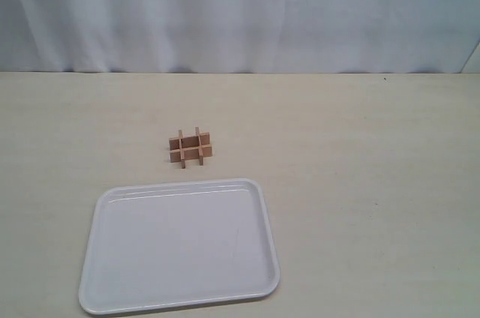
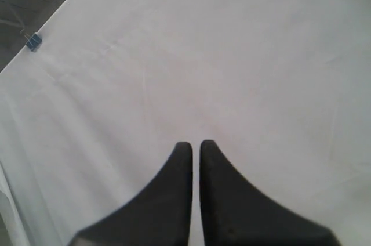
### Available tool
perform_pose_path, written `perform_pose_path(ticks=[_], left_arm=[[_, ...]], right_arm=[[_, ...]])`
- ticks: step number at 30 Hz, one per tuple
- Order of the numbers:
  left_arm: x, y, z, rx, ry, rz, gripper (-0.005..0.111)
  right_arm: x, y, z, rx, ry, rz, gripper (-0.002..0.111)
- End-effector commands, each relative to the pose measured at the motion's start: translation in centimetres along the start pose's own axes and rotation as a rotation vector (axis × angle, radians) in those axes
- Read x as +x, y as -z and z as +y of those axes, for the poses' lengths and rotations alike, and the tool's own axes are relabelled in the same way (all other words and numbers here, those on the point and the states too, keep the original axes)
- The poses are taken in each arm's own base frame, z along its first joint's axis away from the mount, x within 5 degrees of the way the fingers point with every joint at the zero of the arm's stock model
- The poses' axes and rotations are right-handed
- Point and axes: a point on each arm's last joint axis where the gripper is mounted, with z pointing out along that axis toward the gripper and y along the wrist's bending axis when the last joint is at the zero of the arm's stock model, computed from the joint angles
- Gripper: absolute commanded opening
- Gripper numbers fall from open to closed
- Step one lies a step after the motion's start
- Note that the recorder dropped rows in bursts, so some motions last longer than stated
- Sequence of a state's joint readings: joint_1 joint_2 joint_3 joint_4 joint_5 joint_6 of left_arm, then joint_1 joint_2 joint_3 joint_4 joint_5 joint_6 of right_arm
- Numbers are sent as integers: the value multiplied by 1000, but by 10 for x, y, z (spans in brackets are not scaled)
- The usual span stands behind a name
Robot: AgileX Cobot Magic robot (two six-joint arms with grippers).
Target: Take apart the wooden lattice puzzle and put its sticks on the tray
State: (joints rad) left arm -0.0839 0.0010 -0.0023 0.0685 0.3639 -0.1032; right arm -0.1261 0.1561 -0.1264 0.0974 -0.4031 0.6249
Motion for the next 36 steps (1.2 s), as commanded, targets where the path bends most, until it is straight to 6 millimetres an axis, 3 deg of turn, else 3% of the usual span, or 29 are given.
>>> perform_pose_path(ticks=[1, 5, 9, 14, 19, 23, 28, 36], left_arm=[[0, 0, 0, -1, -3, -8, 0], [0, 0, 0, -1, -3, -8, 0], [0, 0, 0, -1, -3, -8, 0], [0, 0, 0, -1, -3, -8, 0], [0, 0, 0, -1, -3, -8, 0], [0, 0, 0, -1, -3, -8, 0], [0, 0, 0, -1, -3, -8, 0], [0, 0, 0, -1, -3, -8, 0]], right_arm=[[-13, -46, 23, -22, 192, 108, 5], [-4, -99, 24, 9, 352, 271, 5], [19, -157, 8, 118, 490, 504, 5], [78, -218, -17, 286, 699, 901, 5], [139, -252, -8, 306, 875, 1196, 5], [193, -257, 6, 231, 968, 1505, 5], [244, -243, 25, 95, 891, 1812, 5], [287, -216, 57, -37, 894, 1856, 5]])
